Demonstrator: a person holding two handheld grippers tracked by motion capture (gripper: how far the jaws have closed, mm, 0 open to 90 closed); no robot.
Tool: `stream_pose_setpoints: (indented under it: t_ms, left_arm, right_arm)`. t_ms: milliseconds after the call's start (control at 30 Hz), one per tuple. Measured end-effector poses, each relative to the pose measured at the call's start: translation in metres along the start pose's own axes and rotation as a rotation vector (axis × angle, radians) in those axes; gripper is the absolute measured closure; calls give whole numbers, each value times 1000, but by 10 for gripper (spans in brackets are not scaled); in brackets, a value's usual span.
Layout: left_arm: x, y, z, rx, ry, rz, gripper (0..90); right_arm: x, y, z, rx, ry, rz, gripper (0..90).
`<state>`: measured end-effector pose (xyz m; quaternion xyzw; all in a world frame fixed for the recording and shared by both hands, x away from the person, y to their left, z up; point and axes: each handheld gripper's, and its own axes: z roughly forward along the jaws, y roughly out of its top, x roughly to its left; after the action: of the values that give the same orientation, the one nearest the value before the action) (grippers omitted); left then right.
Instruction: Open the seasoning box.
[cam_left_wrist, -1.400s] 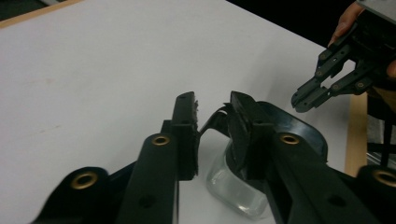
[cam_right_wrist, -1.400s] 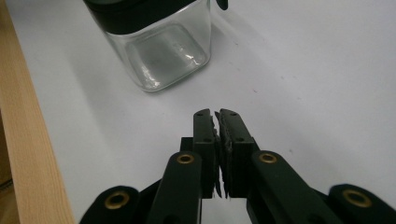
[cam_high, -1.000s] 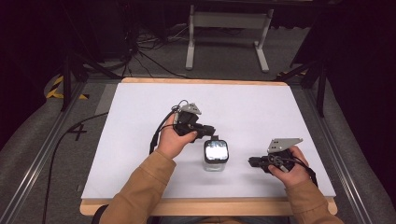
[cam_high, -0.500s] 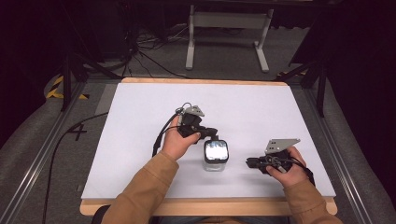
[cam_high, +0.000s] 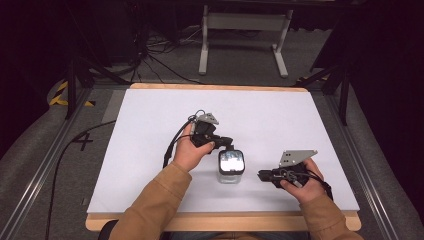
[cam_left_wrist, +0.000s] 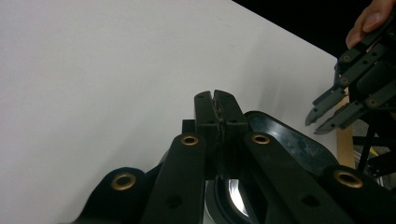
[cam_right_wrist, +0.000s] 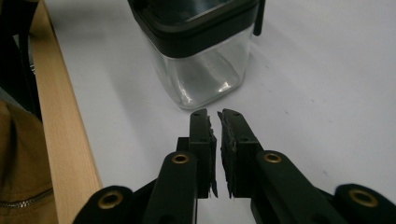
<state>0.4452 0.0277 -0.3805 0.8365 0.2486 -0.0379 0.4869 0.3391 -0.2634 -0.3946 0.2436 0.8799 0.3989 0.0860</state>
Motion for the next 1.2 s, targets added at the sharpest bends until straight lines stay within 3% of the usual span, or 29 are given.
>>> stream_pose_setpoints:
  t_ms: [500, 633, 1033, 1200]
  left_arm:
    - [2, -1, 0, -6, -6, -15, 893]
    - [2, -2, 0, -7, -5, -15, 892]
    - [2, -3, 0, -14, 19, -23, 866]
    - [1, -3, -8, -17, 32, -31, 827]
  right_arm:
    - [23, 14, 11, -45, 29, -36, 890]
    - [33, 21, 15, -102, 15, -48, 889]
    - [34, 26, 17, -204, -41, -19, 888]
    - [34, 27, 17, -205, -43, -20, 888]
